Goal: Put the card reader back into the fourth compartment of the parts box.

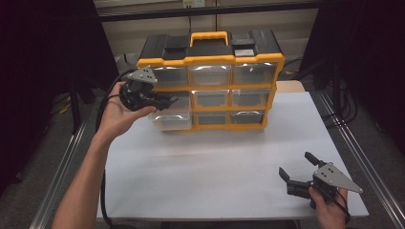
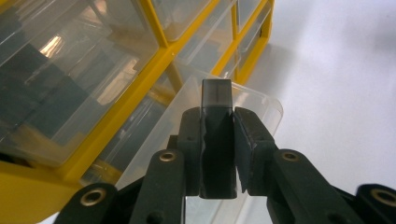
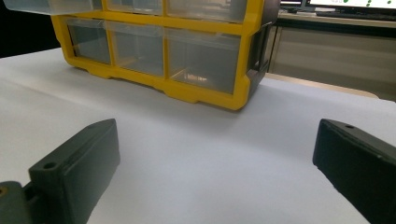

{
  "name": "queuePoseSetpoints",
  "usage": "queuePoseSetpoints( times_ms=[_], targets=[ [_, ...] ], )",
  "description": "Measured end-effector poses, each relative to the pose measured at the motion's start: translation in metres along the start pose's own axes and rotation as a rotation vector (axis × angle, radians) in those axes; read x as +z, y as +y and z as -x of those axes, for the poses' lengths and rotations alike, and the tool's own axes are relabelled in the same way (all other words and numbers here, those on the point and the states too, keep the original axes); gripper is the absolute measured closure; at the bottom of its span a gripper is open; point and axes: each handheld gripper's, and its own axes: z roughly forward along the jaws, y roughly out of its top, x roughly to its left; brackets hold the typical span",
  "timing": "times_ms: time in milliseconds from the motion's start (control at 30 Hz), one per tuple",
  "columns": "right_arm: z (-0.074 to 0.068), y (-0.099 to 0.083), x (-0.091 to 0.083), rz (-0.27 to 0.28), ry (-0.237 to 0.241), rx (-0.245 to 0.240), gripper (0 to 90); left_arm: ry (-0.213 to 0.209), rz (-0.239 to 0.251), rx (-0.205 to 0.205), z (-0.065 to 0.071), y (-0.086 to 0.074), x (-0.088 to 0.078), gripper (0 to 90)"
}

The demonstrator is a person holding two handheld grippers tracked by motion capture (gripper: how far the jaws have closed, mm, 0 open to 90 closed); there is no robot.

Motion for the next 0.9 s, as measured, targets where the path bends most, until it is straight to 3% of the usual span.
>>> queuePoseSetpoints(
  times_ms=[300, 500, 633, 867, 900],
  targets=[
    [0.000, 0.000, 0.000, 0.004, -0.002, -0.002, 0.6, -0.003, -0.042, -0.024, -0.012, -0.001, 0.013, 73.8],
    [0.001, 0.000, 0.000, 0.005, -0.005, -0.003, 0.7, -0.004, -0.083, -0.020, -0.011, -0.002, 0.021, 73.8],
    [0.000, 0.000, 0.000, 0.005, -0.004, -0.004, 0.6, -0.015, -0.087, -0.046, -0.015, -0.004, 0.024, 73.8],
    [0.000, 0.000, 0.000, 0.006, -0.004, -0.004, 0.6, -0.029, -0.125, -0.048, -0.018, -0.006, 0.031, 73.8],
    [0.000, 0.000, 0.000, 0.005, -0.004, -0.004, 0.6, -0.027, -0.116, -0.068, -0.017, -0.006, 0.033, 73.8]
  ],
)
